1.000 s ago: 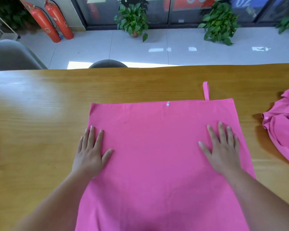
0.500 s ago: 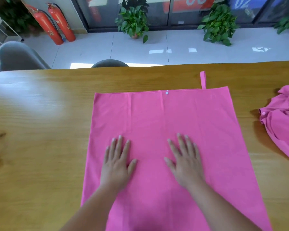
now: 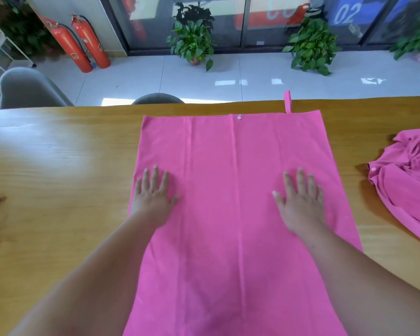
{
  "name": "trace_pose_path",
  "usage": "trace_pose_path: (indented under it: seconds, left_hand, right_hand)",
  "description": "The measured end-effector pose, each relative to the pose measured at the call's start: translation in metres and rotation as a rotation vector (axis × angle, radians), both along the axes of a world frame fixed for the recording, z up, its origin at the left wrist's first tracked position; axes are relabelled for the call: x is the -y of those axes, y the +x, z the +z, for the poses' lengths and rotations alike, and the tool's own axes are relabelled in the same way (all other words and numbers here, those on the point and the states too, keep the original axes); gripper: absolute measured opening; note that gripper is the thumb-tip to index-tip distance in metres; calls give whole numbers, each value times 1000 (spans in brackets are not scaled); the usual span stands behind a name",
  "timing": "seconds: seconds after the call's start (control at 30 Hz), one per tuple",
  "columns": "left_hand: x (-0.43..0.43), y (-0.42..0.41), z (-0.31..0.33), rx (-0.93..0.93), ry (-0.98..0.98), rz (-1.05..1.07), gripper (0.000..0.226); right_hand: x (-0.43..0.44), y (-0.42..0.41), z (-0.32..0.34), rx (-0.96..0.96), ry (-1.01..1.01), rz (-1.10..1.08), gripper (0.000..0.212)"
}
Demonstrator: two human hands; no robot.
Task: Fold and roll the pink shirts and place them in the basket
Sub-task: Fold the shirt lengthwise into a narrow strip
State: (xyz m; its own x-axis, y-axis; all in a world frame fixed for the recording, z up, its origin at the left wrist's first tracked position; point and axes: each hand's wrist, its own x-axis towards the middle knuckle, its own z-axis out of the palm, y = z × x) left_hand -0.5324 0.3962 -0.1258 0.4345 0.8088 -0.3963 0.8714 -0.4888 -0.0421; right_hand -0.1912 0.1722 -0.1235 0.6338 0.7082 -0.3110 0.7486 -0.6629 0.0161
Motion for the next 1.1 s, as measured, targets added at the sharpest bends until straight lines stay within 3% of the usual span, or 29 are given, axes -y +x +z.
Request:
trace_pose_path:
  seconds: [0.1, 0.2, 0.43, 0.73, 0.93, 1.0, 1.1]
  left_hand:
    - [58, 36, -2, 147, -73, -134, 82]
    - [126, 20, -16, 205, -46, -211, 80]
    - [127, -84, -19, 178, 37, -31, 88]
    - [27, 1, -4, -43, 15, 21, 89]
    - [119, 47, -9, 190, -56, -174, 83]
    - [149, 18, -18, 200, -19, -183, 83]
    - [161, -50, -27, 233, 65, -88, 87]
  right_hand:
    - [-4, -72, -1, -56, 62, 223, 74]
    - [29, -118, -13, -72, 57, 348, 74]
    - [130, -42, -13, -1, 50, 32, 78]
    - [13, 10, -8, -9, -14, 30, 78]
    - [7, -104, -5, -120, 94, 352, 75]
    - [41, -115, -15, -92, 74, 397, 74]
    - [101, -88, -22, -55, 97, 294, 73]
